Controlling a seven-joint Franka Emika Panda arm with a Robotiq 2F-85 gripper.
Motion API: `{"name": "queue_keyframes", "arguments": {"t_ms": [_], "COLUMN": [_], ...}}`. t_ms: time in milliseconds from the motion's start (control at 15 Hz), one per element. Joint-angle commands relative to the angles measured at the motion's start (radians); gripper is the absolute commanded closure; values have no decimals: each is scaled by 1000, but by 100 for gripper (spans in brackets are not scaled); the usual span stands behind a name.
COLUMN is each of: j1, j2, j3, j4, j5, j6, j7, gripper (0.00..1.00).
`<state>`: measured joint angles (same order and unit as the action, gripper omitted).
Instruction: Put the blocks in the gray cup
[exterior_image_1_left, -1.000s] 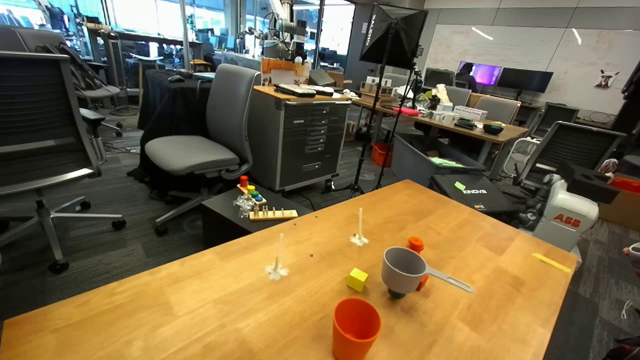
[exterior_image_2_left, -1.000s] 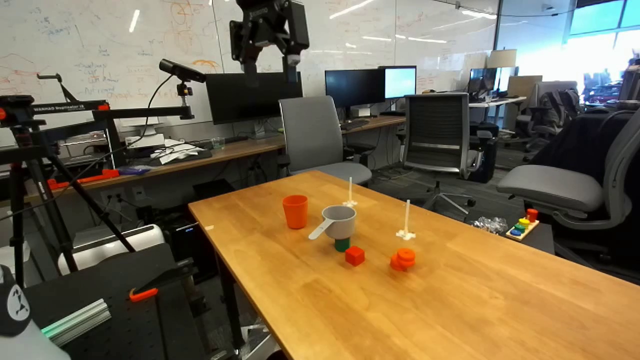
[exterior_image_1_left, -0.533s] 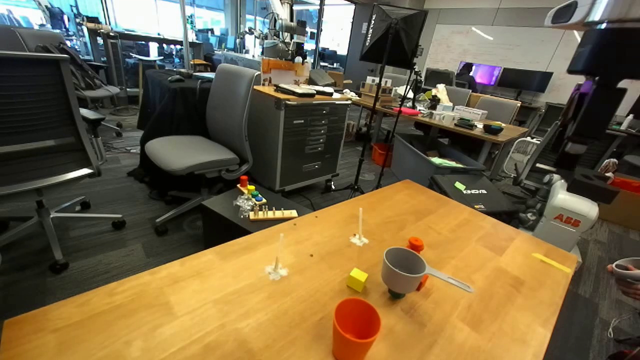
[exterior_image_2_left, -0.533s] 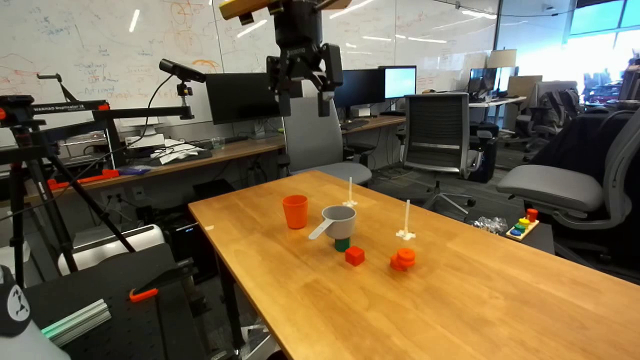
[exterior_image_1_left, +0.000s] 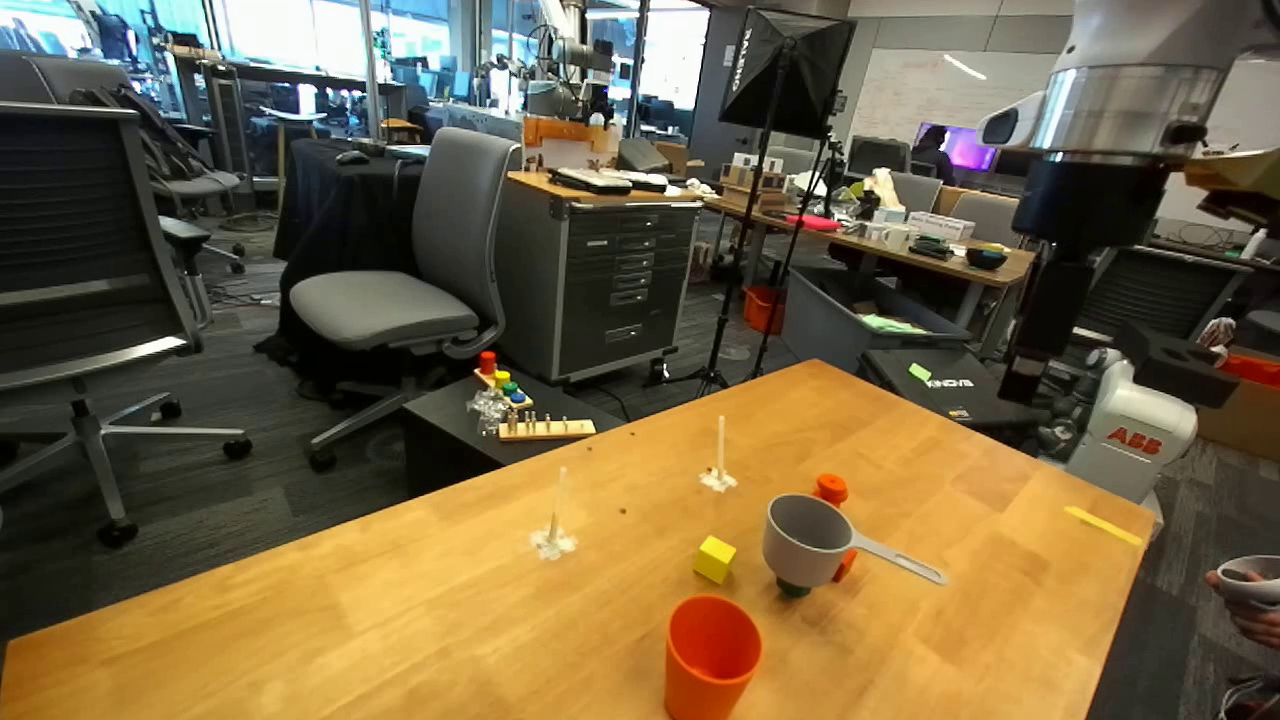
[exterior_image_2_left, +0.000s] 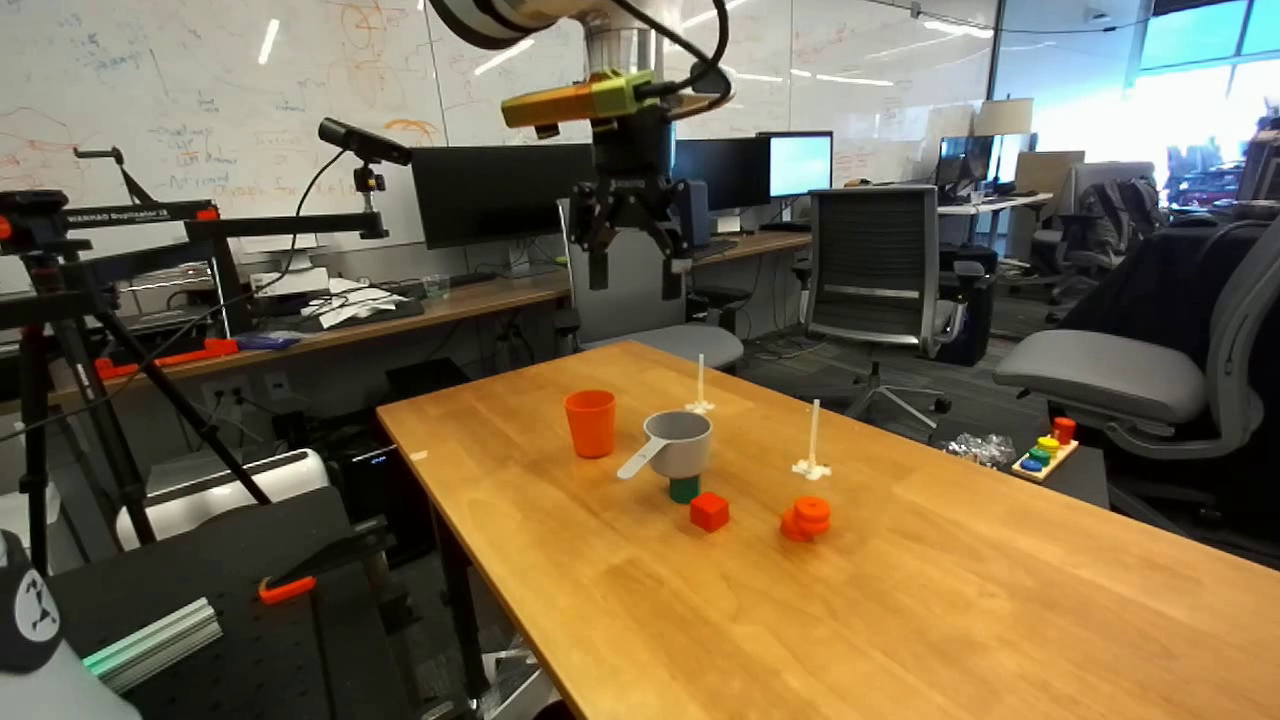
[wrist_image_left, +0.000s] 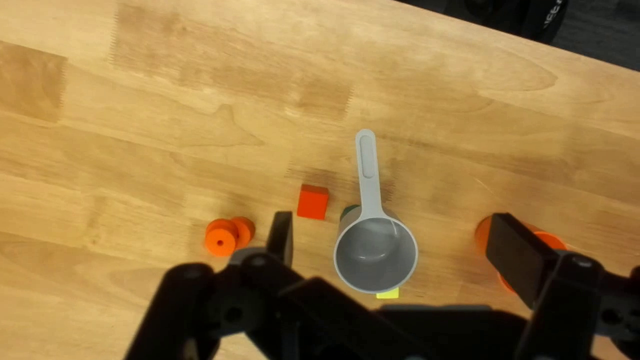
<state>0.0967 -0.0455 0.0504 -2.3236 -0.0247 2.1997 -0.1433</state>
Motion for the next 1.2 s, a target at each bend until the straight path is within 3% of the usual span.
{"name": "queue_keyframes", "arguments": {"t_ms": [0, 400, 1133], "j1": [11, 16, -8], "j2": [103, 244, 274], "j3": [31, 52, 40], "j4": [67, 109, 93], "j5": [18, -11, 3], "j6": [30, 46, 46], "j7": [12, 45, 31], "gripper": [0, 0, 0]}}
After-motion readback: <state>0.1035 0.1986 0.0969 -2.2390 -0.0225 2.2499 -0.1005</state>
